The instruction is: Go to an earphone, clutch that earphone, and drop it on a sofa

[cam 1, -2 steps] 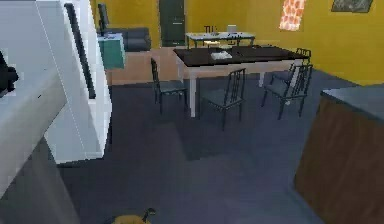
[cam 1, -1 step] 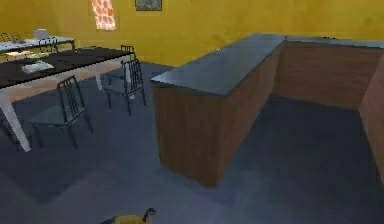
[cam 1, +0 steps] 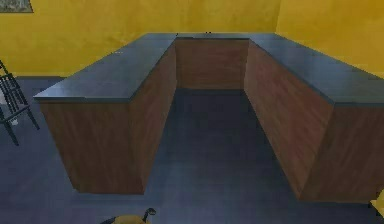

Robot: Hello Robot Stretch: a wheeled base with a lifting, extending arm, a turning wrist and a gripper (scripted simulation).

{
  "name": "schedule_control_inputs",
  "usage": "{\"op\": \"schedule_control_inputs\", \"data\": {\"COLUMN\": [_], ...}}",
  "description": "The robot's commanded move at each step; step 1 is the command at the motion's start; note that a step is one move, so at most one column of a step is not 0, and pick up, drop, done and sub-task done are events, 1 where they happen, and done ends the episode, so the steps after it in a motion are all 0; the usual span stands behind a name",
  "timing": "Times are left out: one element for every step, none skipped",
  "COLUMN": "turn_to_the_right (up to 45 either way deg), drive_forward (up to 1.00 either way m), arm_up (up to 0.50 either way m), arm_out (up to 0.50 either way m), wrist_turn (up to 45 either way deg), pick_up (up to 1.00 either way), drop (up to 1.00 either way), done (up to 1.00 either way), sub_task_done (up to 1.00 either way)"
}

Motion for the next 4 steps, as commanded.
{"op": "schedule_control_inputs", "data": {"turn_to_the_right": [0.0, -45.0, -9.0, 0.0], "drive_forward": [0.05, 0.00, 0.00, 1.00], "arm_up": [0.00, 0.00, 0.00, 0.00], "arm_out": [0.00, 0.00, 0.00, 0.00], "wrist_turn": [0.0, 0.0, 0.0, 0.0], "pick_up": [0.00, 0.00, 0.00, 0.00], "drop": [0.00, 0.00, 0.00, 0.00], "done": [0.00, 0.00, 0.00, 0.00], "sub_task_done": [0.00, 0.00, 0.00, 0.00]}}
